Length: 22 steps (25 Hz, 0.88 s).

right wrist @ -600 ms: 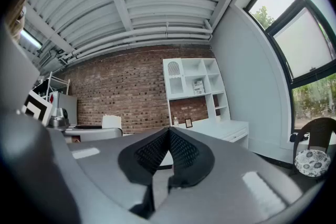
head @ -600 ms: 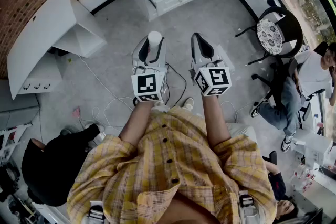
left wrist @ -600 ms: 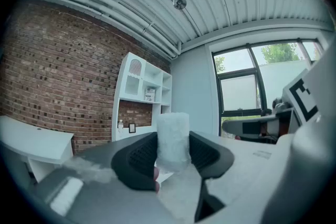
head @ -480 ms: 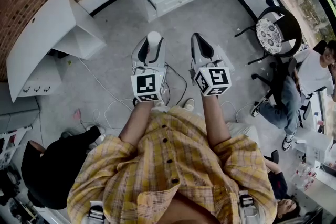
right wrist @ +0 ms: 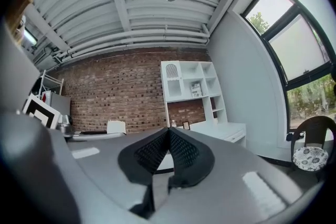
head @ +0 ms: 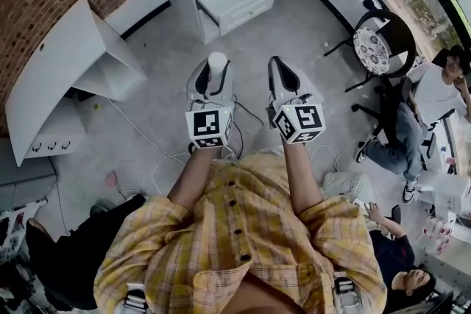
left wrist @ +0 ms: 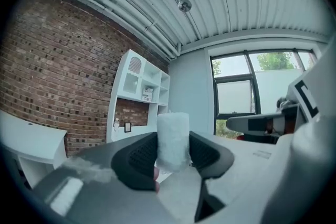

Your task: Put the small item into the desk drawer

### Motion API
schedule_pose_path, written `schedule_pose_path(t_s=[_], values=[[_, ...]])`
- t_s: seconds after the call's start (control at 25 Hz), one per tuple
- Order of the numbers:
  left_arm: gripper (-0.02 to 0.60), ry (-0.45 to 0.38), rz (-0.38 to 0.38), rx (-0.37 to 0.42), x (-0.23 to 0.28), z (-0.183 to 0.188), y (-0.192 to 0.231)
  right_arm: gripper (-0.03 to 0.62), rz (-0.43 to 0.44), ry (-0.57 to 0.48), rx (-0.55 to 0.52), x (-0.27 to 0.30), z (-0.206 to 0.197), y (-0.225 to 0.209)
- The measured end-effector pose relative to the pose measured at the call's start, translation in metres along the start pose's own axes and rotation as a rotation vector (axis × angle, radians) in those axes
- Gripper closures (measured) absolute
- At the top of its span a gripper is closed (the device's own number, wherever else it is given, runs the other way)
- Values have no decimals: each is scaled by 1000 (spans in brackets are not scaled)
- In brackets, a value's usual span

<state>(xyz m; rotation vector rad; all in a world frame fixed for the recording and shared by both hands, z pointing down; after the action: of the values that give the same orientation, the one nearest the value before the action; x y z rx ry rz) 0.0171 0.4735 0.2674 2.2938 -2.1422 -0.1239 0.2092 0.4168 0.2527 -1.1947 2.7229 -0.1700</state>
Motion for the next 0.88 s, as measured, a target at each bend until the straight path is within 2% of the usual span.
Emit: schedule_pose_path(t_s=[0.24, 0.44, 0.88], values=[[397, 11, -23, -8, 10, -5, 8, 595, -26, 16, -16, 14, -5, 2], [397, 19, -35, -4, 31, -10, 17, 595, -10, 15, -17, 38, -10, -4], [397, 61, -37, 31, 130, -31, 58, 595, -7, 30, 9, 138, -33, -50]])
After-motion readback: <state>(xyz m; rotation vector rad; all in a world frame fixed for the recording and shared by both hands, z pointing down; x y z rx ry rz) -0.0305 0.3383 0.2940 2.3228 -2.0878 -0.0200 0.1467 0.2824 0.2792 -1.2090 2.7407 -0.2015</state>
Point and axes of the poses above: the fingertips, and each gripper's own axes: x forward along the fingers, y to its left, z out of its top, the point moved 9 cm from there along -x, backward along the fingers, and after that the axes turned 5 degrees about -y, right-handed, at the moved point
